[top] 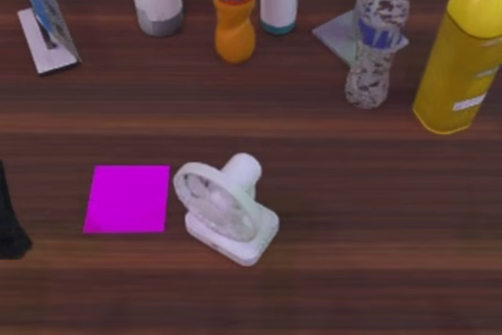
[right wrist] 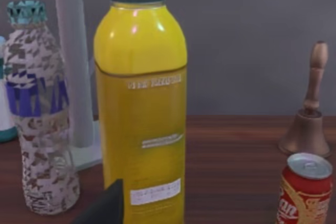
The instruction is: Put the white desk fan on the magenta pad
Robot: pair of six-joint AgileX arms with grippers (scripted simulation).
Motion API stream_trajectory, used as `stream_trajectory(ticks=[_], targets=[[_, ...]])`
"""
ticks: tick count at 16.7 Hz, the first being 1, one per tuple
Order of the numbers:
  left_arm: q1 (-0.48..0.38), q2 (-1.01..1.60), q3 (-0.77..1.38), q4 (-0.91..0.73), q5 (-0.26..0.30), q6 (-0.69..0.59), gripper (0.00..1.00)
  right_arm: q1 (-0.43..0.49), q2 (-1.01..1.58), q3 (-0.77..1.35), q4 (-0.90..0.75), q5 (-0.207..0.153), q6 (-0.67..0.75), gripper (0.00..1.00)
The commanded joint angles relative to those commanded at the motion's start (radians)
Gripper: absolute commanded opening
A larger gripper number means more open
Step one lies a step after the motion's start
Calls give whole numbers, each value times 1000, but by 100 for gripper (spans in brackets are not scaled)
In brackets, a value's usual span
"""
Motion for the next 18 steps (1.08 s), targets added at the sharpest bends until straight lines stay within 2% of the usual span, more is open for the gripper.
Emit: stream_trajectory(ticks=[4, 7, 11, 18], targets=[[-16, 31, 30, -29, 1, -30, 100, 0, 0, 0, 0, 0, 0, 100], [-71, 156, 152, -142, 2, -152, 100, 0, 0, 0, 0, 0, 0, 100], [-184, 462, 441, -377, 1, -431, 100, 0, 0, 0, 0, 0, 0, 100], [-424, 1184, 1087, -868, 0, -1042, 100, 0, 0, 0, 0, 0, 0, 100]])
